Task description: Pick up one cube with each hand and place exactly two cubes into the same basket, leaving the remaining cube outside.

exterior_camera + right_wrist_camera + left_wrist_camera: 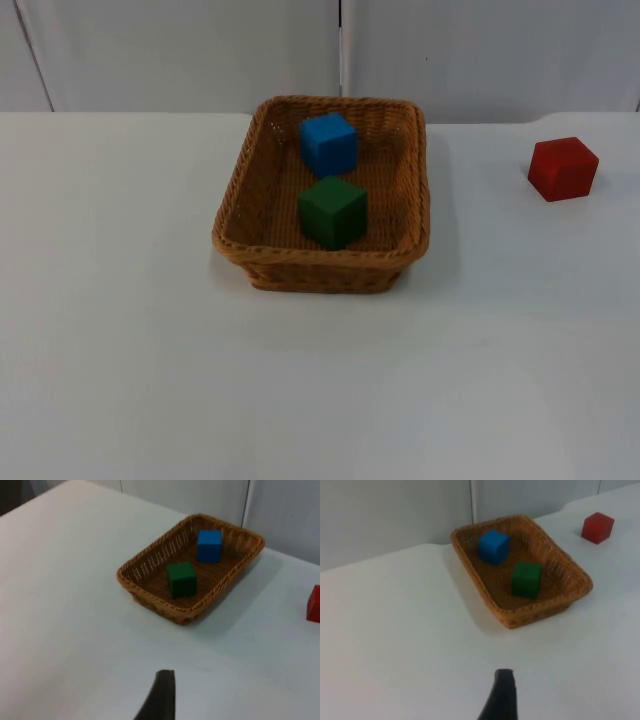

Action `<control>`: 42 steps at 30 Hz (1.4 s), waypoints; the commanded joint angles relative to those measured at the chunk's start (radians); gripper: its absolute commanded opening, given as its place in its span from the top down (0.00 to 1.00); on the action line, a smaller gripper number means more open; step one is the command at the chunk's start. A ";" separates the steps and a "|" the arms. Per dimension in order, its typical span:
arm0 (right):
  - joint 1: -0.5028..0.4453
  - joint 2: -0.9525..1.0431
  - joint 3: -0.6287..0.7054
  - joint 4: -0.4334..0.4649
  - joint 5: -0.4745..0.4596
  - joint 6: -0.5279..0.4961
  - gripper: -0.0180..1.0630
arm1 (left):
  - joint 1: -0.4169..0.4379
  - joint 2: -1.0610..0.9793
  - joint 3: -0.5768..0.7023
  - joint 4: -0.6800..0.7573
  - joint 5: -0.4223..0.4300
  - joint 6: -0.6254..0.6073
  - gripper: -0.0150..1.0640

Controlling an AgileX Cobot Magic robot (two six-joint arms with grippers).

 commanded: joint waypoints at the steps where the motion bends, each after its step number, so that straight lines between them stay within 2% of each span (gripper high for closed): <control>1: 0.001 -0.043 0.017 0.007 0.003 -0.004 0.27 | 0.002 -0.034 0.005 -0.009 0.039 -0.008 0.33; 6: 0.001 -0.121 0.037 0.008 0.046 -0.004 0.27 | 0.002 -0.115 0.005 -0.009 0.113 -0.008 0.33; 17: 0.001 -0.242 0.037 -0.001 0.084 -0.001 0.27 | 0.002 -0.170 0.025 -0.049 0.195 0.025 0.33; 23: 0.001 -0.314 0.037 -0.025 0.149 0.002 0.27 | 0.002 -0.170 0.089 -0.083 0.146 0.084 0.33; 28: 0.001 -0.366 0.037 -0.053 0.218 0.019 0.27 | 0.002 -0.170 0.093 -0.083 0.144 0.084 0.33; 30: 0.001 -0.366 0.039 -0.090 0.227 0.063 0.27 | 0.002 -0.170 0.093 -0.083 0.144 0.084 0.33; 32: 0.001 -0.366 0.050 -0.156 0.234 0.151 0.27 | 0.002 -0.170 0.093 -0.083 0.144 0.084 0.33; 34: 0.001 -0.366 0.067 -0.163 0.231 0.179 0.27 | 0.002 -0.170 0.093 -0.083 0.144 0.084 0.33; 37: 0.001 -0.366 0.141 -0.155 0.231 0.153 0.27 | 0.002 -0.170 0.093 -0.083 0.144 0.084 0.33; 42: 0.001 -0.366 0.153 -0.151 0.229 0.138 0.27 | 0.002 -0.170 0.093 -0.083 0.144 0.084 0.33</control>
